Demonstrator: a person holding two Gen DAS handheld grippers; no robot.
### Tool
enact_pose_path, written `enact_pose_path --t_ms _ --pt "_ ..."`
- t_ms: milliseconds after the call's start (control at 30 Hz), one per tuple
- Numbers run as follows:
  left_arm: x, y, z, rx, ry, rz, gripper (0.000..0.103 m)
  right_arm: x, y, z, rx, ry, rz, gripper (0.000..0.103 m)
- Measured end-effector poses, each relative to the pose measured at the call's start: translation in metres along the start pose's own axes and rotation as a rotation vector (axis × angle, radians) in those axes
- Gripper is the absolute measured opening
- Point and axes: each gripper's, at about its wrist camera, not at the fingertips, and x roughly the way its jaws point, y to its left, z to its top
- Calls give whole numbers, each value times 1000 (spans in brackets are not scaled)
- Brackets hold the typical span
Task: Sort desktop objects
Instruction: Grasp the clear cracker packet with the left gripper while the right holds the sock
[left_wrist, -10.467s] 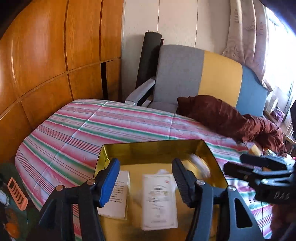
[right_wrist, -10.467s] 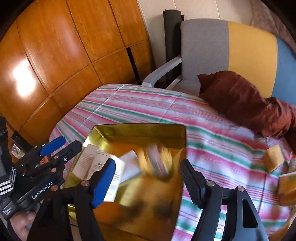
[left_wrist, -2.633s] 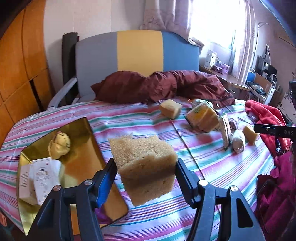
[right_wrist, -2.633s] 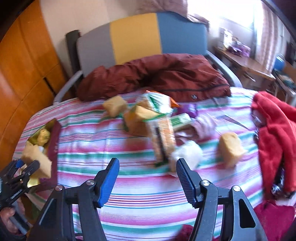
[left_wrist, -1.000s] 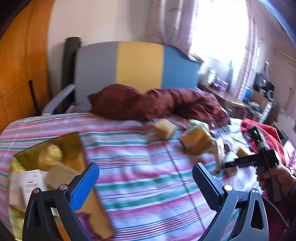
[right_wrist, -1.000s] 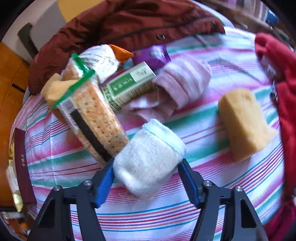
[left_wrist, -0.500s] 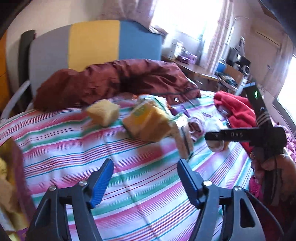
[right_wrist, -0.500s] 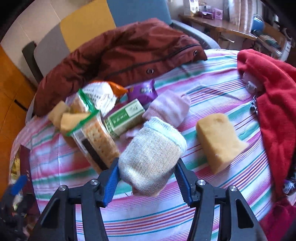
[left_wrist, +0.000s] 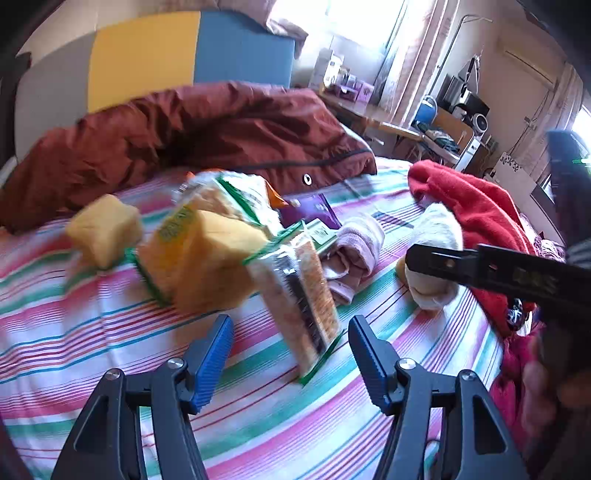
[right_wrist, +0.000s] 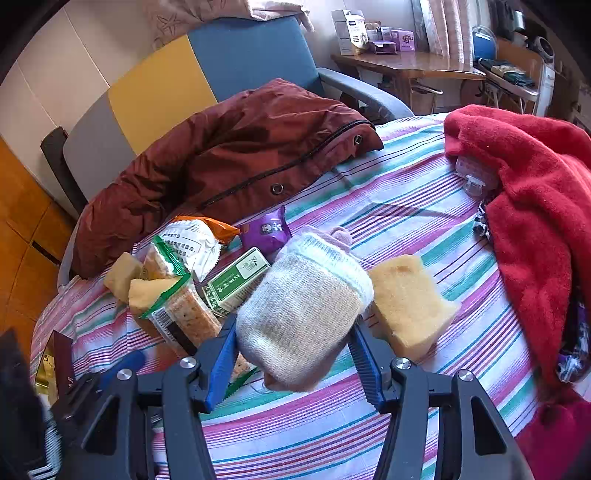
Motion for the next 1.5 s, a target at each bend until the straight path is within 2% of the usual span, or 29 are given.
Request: enact_pose_path --t_ms 100,167,200,333,400,433,600,1000,1233,1333,1400,1500 --pt "17 -6 4 -6 23 30 67 -1 1 1 -5 -7 3 58" --pt "26 -9 7 -13 20 49 79 0 0 1 -2 -1 11 58" --pt "30 -10 9 -17 22 55 82 1 -1 1 0 2 15 58" --pt "47 -10 16 -62 35 55 80 0 0 1 -8 -2 19 59" --pt "51 -10 17 -72 36 63 64 0 -1 1 -8 0 20 59" --pt "54 -9 17 -70 44 78 49 1 -1 1 -8 3 20 59" --pt "43 -6 12 -31 13 53 39 4 1 1 -27 13 21 59" --pt "-13 3 -22 44 -35 87 31 8 18 -4 -110 33 47 59" --pt "-65 32 -45 -4 -103 147 26 6 44 -12 -226 23 103 59" --pt "-82 42 -51 2 -126 184 24 6 53 -17 -271 24 101 59" --pt "-86 52 -55 -17 -117 179 23 8 56 -20 -291 34 87 59" --pt "-92 72 -64 -97 -98 134 23 10 59 -23 -311 41 72 59"
